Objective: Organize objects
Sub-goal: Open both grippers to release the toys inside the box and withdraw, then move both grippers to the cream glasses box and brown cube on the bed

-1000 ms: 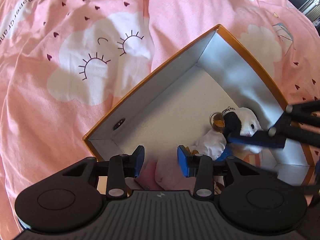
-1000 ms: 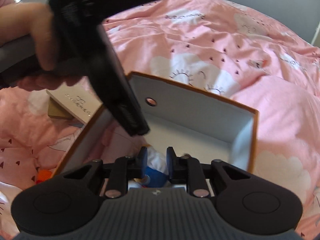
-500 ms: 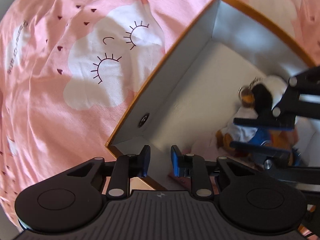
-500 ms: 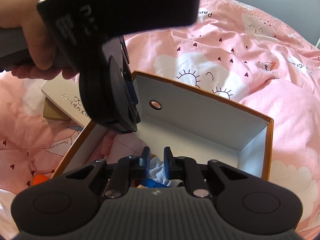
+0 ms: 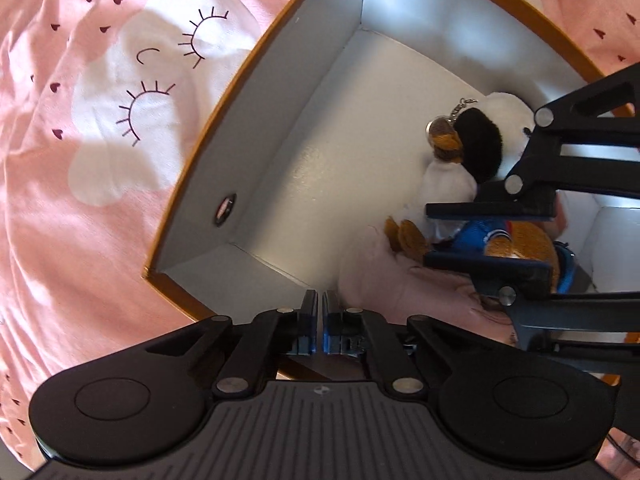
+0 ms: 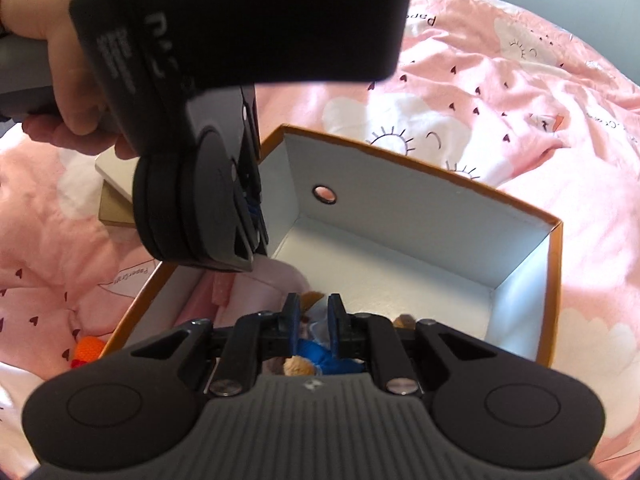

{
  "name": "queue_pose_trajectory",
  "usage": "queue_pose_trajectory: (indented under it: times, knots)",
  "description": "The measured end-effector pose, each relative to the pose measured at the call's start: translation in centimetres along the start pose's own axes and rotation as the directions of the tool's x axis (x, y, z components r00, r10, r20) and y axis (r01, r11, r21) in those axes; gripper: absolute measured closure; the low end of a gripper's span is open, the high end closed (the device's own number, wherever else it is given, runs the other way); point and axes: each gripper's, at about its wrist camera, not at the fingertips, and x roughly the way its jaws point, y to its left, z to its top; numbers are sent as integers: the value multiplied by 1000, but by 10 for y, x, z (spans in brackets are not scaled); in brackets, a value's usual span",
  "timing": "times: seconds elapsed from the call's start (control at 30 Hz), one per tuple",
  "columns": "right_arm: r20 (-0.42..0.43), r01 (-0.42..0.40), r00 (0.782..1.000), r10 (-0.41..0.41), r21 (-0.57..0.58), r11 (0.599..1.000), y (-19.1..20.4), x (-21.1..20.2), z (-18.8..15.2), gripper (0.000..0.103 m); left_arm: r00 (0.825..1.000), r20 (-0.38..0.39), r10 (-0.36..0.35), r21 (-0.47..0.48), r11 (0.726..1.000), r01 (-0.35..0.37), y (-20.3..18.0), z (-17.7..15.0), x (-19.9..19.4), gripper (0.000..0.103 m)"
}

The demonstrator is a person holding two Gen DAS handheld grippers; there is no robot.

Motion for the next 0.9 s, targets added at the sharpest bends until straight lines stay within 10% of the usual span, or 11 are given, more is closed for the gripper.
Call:
queue_pose_trajectory:
  times: [0.3,0.47,0.9]
  knots:
    - [-20,-33,999,34,53,998,3,5,-3,89,998,62,-19,-85,996,25,7,-12,-7,98]
    - [-8,-41,999,42,83,996,0,-12,-9,88,980,199,-6,-152,988,37,16,-31,-34,76]
    - [19,-65,998,63,118,991,32,-39,-28,90,841,541,-18,-340,910,238,17,-138,-97,68]
